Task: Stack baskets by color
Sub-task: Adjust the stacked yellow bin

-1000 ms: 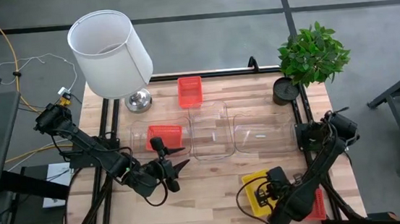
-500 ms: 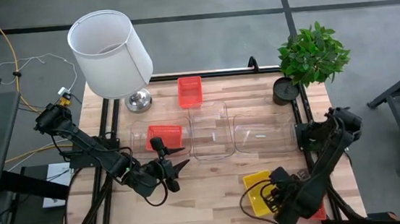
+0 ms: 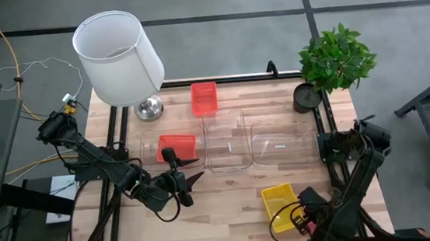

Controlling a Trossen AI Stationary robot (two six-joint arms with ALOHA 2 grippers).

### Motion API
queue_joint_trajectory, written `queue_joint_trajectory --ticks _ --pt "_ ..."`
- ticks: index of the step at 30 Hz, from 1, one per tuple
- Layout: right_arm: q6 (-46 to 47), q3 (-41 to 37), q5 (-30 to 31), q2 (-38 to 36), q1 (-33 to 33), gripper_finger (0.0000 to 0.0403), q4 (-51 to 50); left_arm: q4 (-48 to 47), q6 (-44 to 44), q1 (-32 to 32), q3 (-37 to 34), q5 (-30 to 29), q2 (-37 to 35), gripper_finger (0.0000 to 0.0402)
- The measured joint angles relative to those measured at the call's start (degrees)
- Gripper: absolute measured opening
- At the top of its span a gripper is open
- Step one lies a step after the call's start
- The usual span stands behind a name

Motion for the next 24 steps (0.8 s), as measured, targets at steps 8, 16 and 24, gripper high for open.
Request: queue_joint_trajectory --ticks 8,16,24 --pt "-2.94 0.0 -0.65 3.32 -1.56 0.0003 2.56 -0.04 -0.87 0.0 0.01 3.06 0.0 0.0197" --pt "-7.07 0.0 -3.93 5.51 -3.09 0.0 4.71 -0.04 -1.31 0.0 0.0 3.12 0.0 0.0197" --pt "-9.0 0.11 -1.69 5.51 -4.14 0.0 9.87 -0.07 -2.4 -0.18 0.0 3.12 0.01 0.0197"
